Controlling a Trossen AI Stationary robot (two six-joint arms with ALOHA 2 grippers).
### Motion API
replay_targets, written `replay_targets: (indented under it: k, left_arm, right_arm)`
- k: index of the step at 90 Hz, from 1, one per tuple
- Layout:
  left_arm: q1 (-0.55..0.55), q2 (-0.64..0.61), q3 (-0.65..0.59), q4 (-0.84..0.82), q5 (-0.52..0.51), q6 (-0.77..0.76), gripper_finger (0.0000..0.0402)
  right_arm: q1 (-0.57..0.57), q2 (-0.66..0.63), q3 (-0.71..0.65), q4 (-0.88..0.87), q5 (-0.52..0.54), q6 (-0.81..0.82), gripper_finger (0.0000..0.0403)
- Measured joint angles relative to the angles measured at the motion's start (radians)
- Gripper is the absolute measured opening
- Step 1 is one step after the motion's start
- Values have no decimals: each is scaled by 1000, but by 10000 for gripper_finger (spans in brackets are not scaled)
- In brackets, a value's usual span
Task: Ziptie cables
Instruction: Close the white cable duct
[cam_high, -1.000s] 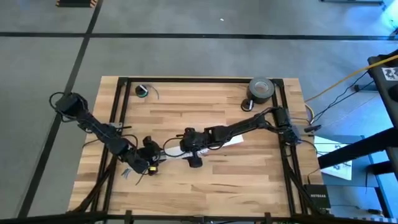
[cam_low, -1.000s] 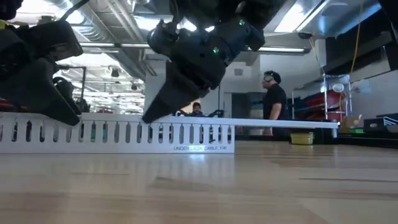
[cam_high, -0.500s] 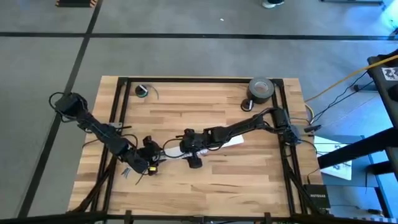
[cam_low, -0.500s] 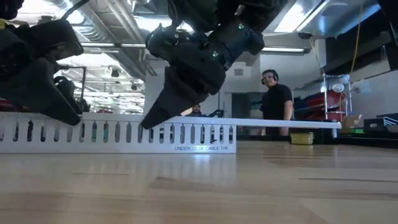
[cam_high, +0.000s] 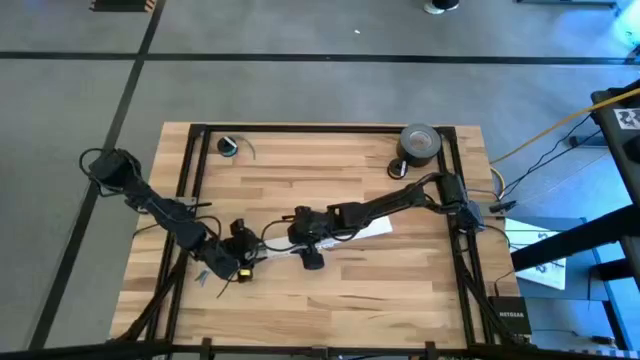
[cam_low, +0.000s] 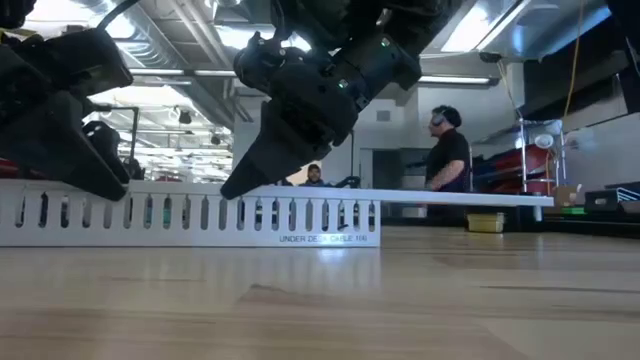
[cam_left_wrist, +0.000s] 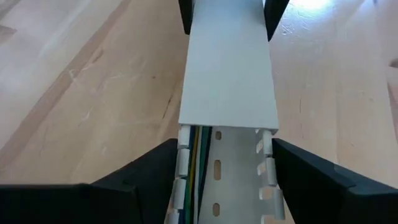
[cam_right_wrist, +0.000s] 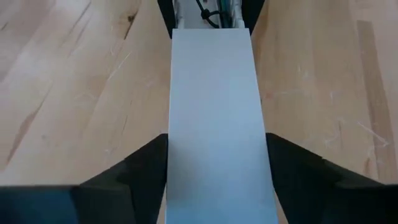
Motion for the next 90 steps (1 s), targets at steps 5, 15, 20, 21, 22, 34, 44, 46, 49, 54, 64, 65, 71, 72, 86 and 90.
replay_targets:
  k: [5, 15, 20, 21, 22, 34, 44, 46, 49, 54, 64, 65, 71, 72, 86, 90]
  left_arm:
    - [0, 0, 0, 0, 0, 0, 236]
    - [0, 0, 0, 1, 0, 0, 236]
    - [0, 0, 0, 1, 0, 0, 236]
    - [0, 0, 0, 1, 0, 0, 236]
    - [0, 0, 0, 1, 0, 0, 236]
    - [0, 0, 0, 1, 0, -2, 236]
    - [0, 0, 0, 1, -1, -5, 236]
    - [0, 0, 0, 1, -1, -6, 236]
    - [0, 0, 0, 1, -1, -9, 235]
    - [0, 0, 0, 1, -1, -10, 226]
    - [0, 0, 0, 2, -4, -7, 186]
    - [0, 0, 0, 2, -4, -6, 182]
    - [-1, 0, 0, 2, -8, -5, 163]
    - [-1, 0, 0, 2, -8, -5, 161]
    - [-2, -1, 0, 0, -3, -7, 158]
    - [-3, -1, 0, -2, -1, -8, 163]
  right_arm:
    - [0, 0, 0, 0, -1, 0, 227]
    - [0, 0, 0, 1, -2, 2, 227]
    - [0, 0, 0, 2, -2, 2, 227]
    - [0, 0, 0, 2, -2, 2, 227]
    - [0, 0, 0, 2, -2, 2, 227]
    - [0, 0, 0, 4, -2, 2, 226]
    - [0, 0, 0, 7, -2, 2, 226]
    - [0, 0, 0, 8, -2, 2, 226]
    - [0, 0, 0, 8, -3, 2, 226]
    - [0, 0, 0, 10, -3, 2, 226]
    - [0, 0, 0, 20, -3, 2, 226]
    - [0, 0, 0, 22, -3, 2, 226]
    - [0, 0, 0, 31, -4, 2, 226]
    - [0, 0, 0, 32, -4, 2, 226]
    - [0, 14, -1, 75, -28, 21, 225]
    - [0, 26, -2, 93, -37, 29, 225]
